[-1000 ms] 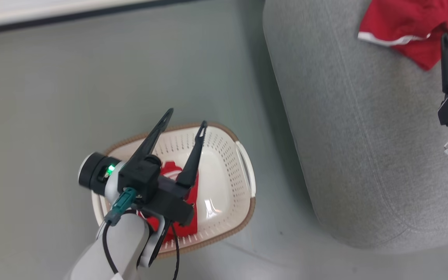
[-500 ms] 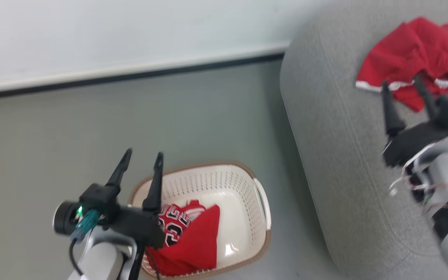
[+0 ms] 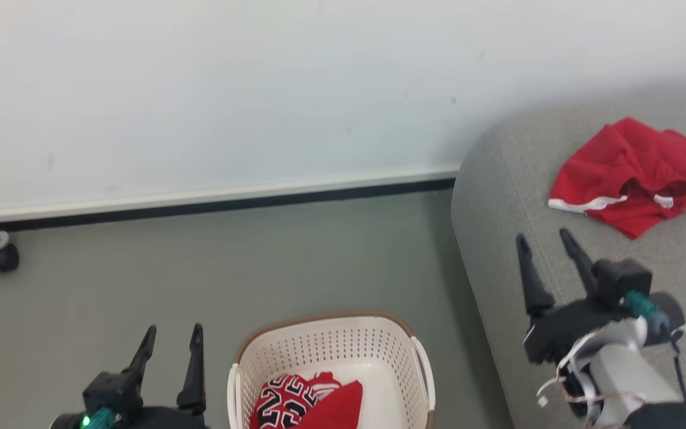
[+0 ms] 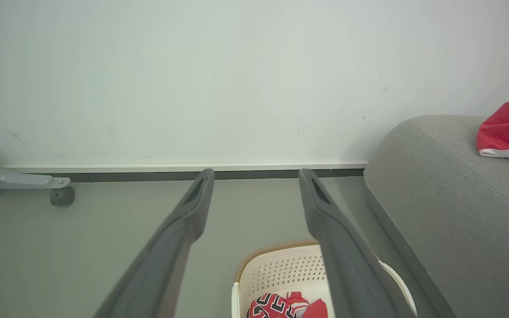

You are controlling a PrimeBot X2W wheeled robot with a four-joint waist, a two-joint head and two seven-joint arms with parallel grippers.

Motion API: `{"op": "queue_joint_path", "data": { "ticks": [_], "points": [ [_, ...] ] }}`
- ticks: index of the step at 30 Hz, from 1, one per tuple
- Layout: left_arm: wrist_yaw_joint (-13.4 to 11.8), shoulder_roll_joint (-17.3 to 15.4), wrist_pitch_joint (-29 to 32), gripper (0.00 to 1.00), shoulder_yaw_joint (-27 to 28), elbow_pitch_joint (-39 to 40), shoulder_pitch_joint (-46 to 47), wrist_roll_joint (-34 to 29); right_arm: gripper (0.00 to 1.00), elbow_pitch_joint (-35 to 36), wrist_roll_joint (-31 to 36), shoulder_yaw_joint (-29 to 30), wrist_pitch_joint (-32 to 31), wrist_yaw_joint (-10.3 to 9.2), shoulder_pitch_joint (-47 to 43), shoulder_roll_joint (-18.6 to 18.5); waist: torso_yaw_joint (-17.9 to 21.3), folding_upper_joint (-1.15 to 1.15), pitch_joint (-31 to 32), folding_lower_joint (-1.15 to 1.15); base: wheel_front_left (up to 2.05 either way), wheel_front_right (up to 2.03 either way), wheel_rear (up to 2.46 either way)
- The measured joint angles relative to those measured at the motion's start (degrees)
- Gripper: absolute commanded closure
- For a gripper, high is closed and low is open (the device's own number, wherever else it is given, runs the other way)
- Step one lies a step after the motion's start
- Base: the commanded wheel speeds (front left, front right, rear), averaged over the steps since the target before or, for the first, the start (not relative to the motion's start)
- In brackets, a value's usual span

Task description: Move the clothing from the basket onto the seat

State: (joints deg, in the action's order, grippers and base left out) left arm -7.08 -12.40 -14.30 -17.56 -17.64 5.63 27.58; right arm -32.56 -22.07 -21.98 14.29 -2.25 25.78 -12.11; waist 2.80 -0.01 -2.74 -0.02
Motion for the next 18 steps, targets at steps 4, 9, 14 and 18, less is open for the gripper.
{"op": "queue_joint_path", "data": {
  "ticks": [4, 9, 14, 18],
  "points": [
    [-0.03, -0.08, 0.00, 0.00, 0.86, 1.01, -2.20, -0.54, 0.00, 2.97, 0.80, -0.36, 0.00, -1.10, -3.86, 0.66, -0.58, 0.00, 1.88, 0.00, 0.00, 0.00, 0.00],
    [-0.03, 0.13, 0.00, 0.00, 2.01, 2.49, -4.27, -1.35, 0.00, 8.03, 1.10, 0.40, 0.00, -2.50, -10.44, 0.67, -1.55, 0.00, 4.11, 0.01, 0.00, 0.00, 0.00],
    [-0.04, 0.66, 0.00, 0.00, 3.64, 4.34, -7.25, -2.90, 0.00, 13.48, 1.70, 1.56, 0.00, -3.37, -15.58, 0.75, -2.21, 0.00, 5.20, 0.01, 0.00, 0.00, 0.00],
    [-0.04, 0.87, 0.00, 0.00, 4.67, 5.73, -8.25, -3.56, 0.00, 16.25, 2.61, 2.57, 0.00, -3.83, -18.53, 0.34, -2.25, 0.01, 5.42, 0.01, 0.00, 0.00, 0.00]
  ]
}}
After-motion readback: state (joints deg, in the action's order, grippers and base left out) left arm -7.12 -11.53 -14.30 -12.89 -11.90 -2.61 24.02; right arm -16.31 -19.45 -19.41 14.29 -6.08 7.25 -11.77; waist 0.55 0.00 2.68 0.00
